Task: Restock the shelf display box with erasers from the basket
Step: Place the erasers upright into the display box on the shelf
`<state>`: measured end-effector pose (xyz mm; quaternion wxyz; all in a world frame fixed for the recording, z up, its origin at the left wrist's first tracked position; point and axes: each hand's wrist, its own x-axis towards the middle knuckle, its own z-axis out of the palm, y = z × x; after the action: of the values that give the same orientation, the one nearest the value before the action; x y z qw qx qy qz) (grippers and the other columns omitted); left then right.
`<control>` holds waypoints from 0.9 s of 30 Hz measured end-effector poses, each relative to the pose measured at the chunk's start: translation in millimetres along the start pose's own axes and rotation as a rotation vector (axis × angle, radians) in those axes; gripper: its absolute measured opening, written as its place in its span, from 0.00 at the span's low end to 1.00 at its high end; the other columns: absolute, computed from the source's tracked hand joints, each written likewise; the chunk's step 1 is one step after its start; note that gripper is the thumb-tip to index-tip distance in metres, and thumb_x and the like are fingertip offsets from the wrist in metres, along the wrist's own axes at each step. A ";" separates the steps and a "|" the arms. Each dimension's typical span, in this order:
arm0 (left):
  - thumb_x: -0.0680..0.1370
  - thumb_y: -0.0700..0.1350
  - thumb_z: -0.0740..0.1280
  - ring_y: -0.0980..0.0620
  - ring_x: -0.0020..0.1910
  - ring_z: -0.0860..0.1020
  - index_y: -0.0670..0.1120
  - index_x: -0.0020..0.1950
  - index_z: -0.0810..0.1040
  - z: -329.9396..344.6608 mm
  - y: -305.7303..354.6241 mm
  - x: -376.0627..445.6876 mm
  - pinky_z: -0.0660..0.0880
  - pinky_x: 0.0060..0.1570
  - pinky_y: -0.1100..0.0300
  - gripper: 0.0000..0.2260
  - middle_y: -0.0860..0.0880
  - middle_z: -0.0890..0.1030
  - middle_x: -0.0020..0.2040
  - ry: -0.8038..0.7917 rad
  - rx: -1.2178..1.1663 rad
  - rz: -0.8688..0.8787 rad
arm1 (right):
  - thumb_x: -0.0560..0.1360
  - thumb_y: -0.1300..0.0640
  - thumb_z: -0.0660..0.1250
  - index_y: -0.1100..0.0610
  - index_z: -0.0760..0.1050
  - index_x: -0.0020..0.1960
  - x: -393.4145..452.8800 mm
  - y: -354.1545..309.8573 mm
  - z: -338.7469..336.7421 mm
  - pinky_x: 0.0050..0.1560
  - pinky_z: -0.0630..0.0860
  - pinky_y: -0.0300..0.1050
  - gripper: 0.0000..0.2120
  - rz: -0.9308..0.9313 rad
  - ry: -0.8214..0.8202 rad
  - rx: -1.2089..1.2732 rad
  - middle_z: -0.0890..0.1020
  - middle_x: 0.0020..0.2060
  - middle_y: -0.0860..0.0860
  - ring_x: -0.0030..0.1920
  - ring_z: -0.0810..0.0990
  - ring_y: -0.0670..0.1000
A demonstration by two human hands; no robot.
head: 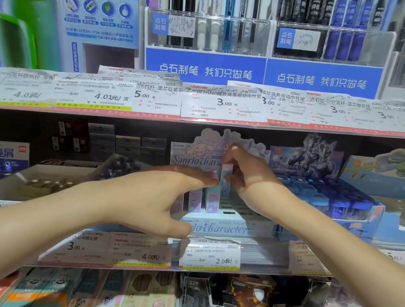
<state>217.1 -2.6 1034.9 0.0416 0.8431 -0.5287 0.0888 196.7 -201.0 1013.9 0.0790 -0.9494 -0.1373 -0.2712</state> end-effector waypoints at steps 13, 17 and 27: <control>0.69 0.55 0.65 0.63 0.70 0.63 0.53 0.75 0.58 1.9 -2.1 1.6 0.61 0.68 0.69 0.36 0.59 0.64 0.74 0.030 0.000 0.025 | 0.70 0.67 0.59 0.55 0.74 0.62 -9.6 -8.1 6.3 0.52 0.75 0.49 0.22 0.143 0.086 -0.064 0.75 0.57 0.54 0.56 0.74 0.59; 0.71 0.53 0.67 0.65 0.70 0.61 0.53 0.75 0.58 2.6 -4.1 1.5 0.55 0.66 0.77 0.35 0.60 0.63 0.74 0.040 -0.014 0.030 | 0.70 0.68 0.57 0.53 0.73 0.63 -13.8 -8.0 7.9 0.51 0.76 0.49 0.24 0.140 0.082 -0.067 0.75 0.57 0.53 0.54 0.76 0.59; 0.76 0.52 0.65 0.69 0.65 0.66 0.54 0.74 0.60 1.1 -2.7 -2.7 0.60 0.63 0.78 0.28 0.65 0.65 0.70 0.076 -0.115 -0.006 | 0.71 0.63 0.59 0.54 0.76 0.56 -13.7 -16.5 -1.5 0.51 0.75 0.50 0.16 0.179 0.138 -0.064 0.77 0.56 0.51 0.54 0.76 0.58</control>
<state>218.6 0.7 1033.4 0.1103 0.8370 -0.5283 0.0900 179.8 -188.7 1009.1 0.0817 -0.9390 -0.0373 -0.3319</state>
